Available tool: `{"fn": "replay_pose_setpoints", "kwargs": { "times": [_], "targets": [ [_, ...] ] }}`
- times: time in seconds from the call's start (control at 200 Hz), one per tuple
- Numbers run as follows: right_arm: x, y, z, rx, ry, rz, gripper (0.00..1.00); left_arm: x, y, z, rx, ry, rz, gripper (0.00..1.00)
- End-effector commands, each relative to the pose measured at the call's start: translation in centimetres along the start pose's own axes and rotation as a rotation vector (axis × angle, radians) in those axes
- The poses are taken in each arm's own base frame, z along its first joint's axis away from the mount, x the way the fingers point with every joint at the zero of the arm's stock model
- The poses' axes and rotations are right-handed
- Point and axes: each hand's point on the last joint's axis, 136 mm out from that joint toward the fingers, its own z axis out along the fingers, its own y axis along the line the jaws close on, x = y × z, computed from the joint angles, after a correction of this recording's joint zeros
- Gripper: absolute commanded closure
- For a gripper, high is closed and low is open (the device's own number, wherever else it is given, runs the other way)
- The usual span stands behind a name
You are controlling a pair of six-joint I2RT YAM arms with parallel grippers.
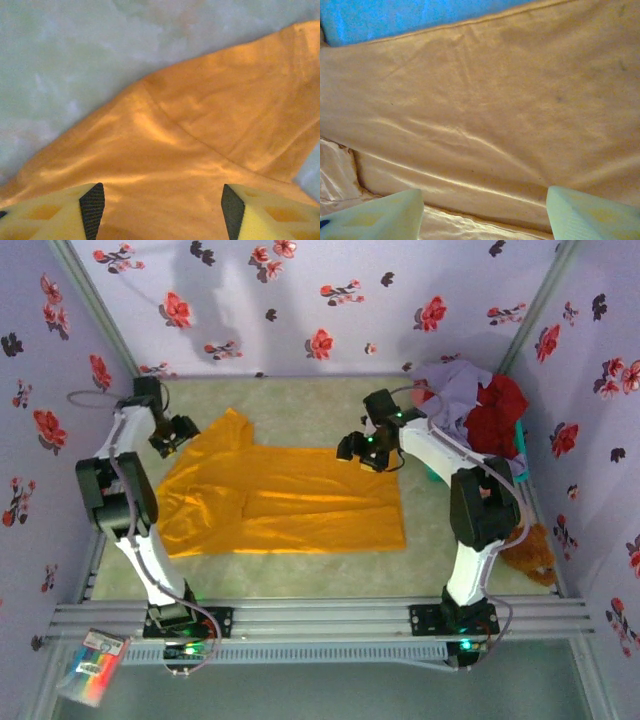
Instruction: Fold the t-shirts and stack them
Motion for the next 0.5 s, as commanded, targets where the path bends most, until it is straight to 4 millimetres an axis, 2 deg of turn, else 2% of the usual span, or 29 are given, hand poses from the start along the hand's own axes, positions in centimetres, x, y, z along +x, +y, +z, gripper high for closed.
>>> {"fn": "replay_pose_setpoints", "kwargs": {
  "times": [0.0, 0.15, 0.235, 0.365, 0.495],
  "targets": [
    [0.0, -1.1, -1.2, 0.046, 0.01, -0.015, 0.33, -1.4, -4.2, 4.0, -0.045, -0.01, 0.129, 0.34],
    [-0.1, -1.6, -1.4, 0.039, 0.03, 0.0, 0.33, -3.6, -8.8, 6.5, -0.007, -0.041, 0.171, 0.38],
    [-0.1, -2.0, -1.5, 0.042, 0.033, 0.002, 0.33, -4.4, -10.6, 7.8, -0.027, -0.074, 0.228, 0.4],
    [-0.4, -2.6, -1.8, 0.05, 0.039, 0.008, 0.33, -5.8, -11.5, 9.2, -0.082, -0.117, 0.29, 0.41],
    [-0.4, -3.2, -2.2, 0.054, 0.037, 0.017, 0.33, -6.3, -10.3, 10.3, -0.164, -0.137, 0.338, 0.45]
  ]
}}
